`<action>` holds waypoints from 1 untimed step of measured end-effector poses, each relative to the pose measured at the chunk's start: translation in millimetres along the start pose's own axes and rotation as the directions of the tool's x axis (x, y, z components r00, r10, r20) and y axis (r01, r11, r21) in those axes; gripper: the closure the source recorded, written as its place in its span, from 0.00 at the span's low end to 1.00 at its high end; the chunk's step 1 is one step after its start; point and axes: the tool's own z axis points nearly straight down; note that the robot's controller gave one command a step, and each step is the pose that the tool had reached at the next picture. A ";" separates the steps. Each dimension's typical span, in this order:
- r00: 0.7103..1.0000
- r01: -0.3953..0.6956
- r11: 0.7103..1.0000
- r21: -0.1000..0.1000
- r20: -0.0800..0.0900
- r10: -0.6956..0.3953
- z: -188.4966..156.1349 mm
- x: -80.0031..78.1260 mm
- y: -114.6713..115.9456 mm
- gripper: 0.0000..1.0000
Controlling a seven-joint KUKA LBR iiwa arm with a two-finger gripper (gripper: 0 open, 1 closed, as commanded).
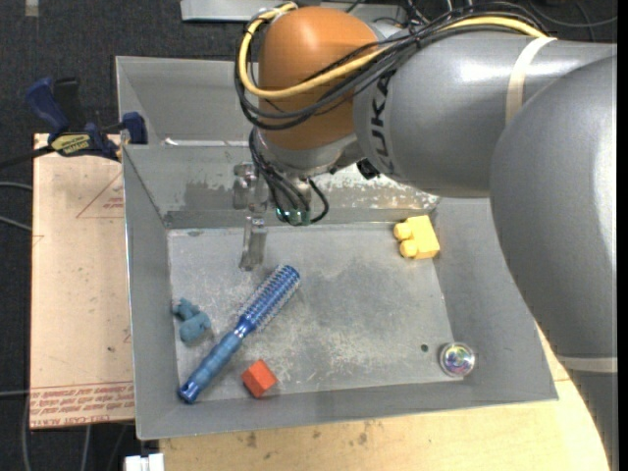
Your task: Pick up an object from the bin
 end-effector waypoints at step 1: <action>0.805 0.593 0.805 0.003 0.001 -0.593 108.4 49.0 -72.6 0.00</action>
Offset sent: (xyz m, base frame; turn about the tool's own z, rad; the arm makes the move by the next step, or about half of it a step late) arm -0.0485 -0.0714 -0.1059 -0.6395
